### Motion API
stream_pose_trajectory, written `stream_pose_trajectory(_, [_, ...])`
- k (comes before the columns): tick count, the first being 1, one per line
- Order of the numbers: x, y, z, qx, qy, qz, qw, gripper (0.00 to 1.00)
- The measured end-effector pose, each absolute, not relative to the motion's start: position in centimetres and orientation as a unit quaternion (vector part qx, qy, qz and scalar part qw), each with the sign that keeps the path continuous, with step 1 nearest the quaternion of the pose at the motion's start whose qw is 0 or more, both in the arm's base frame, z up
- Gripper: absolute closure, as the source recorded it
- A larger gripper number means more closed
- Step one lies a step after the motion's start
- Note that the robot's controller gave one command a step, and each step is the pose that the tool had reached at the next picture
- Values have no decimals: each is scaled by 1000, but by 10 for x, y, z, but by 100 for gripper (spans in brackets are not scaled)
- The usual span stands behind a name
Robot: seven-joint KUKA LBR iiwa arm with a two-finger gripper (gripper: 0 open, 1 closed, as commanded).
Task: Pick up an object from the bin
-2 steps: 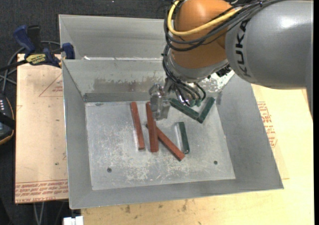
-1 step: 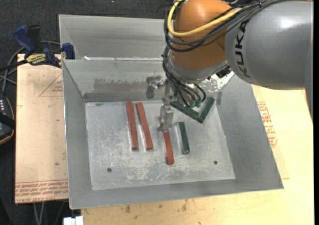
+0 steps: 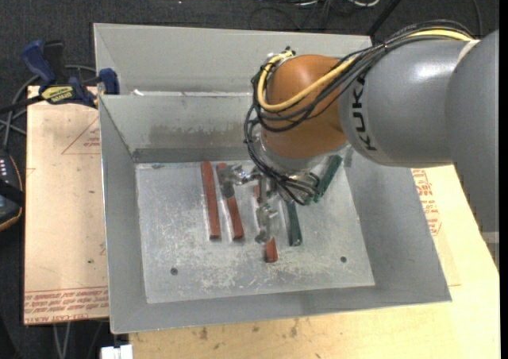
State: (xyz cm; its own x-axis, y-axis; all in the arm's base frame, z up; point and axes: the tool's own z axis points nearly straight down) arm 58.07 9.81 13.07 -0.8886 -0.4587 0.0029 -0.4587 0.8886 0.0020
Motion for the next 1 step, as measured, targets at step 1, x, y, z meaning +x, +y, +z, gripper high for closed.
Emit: stream_pose_trajectory(1, [607,130,70,440,-898,-1,-2,0])
